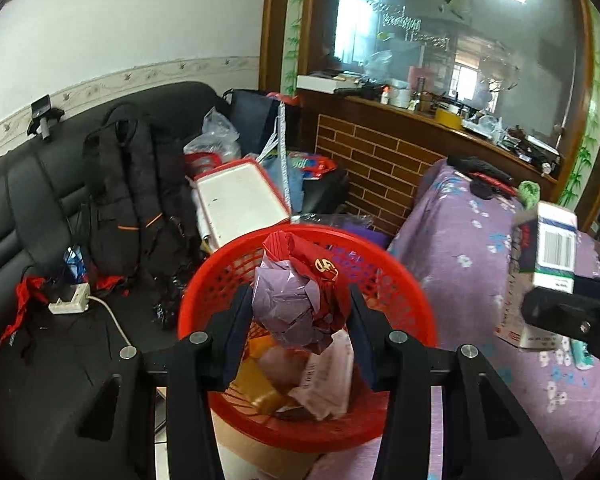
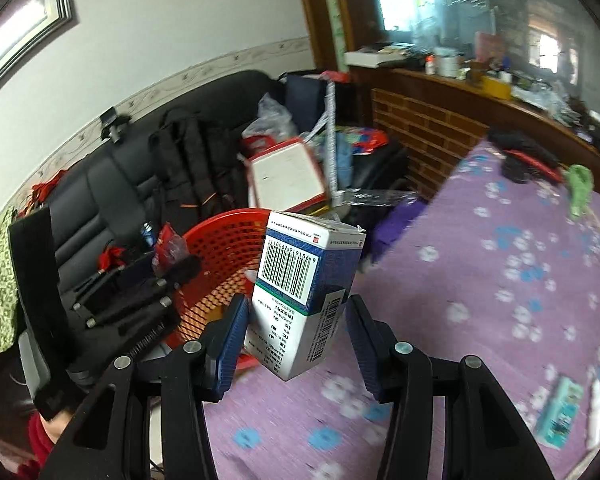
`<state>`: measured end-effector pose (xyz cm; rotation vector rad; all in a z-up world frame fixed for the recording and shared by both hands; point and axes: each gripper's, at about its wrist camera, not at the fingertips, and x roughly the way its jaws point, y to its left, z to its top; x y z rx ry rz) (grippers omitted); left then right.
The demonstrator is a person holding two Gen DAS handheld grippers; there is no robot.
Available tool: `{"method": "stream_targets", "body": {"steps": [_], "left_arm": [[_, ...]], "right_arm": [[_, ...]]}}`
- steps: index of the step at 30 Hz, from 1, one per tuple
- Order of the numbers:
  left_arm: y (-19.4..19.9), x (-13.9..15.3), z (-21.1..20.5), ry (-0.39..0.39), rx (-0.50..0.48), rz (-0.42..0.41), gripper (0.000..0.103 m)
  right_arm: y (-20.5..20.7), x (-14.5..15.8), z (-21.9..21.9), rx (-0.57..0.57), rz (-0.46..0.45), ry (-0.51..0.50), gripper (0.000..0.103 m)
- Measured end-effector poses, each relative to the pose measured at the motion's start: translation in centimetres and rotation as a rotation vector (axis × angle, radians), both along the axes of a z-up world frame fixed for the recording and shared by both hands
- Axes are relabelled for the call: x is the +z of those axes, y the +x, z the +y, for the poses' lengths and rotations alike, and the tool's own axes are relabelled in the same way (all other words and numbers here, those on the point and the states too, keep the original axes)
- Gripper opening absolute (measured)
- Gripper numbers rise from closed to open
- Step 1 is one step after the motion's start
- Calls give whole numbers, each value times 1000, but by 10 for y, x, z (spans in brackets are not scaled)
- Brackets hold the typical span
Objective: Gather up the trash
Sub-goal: 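Drop the wrapper into the red basket with the left tool while the right tool drops the box, then move both open tools back over the table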
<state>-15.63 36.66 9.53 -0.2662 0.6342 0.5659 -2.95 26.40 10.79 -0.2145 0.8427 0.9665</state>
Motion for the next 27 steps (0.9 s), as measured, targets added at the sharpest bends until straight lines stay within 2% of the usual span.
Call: {"method": "stream_targets", "body": {"steps": [5, 6, 7, 8, 9, 11, 18, 27], "left_arm": [[-3, -9, 10, -7, 5, 6, 45], [-4, -10, 12, -14, 4, 6, 45], [-4, -11, 15, -23, 5, 6, 52], [-5, -12, 17, -35, 9, 4, 66], [-6, -12, 19, -42, 15, -3, 70], [-8, -9, 21, -43, 22, -17, 71], [-7, 0, 4, -49, -10, -43, 71], [26, 6, -77, -8, -175, -15, 74]], "right_arm": [[5, -9, 40, 37, 30, -1, 56], [7, -10, 45, 43, 41, 2, 59], [9, -10, 48, 39, 47, 2, 65], [10, -9, 49, 34, 52, 8, 67], [10, -7, 48, 32, 52, 24, 67], [9, -3, 40, 24, 39, 42, 67], [4, 11, -25, -55, 16, 100, 67], [2, -6, -129, -195, 43, 111, 68]]}}
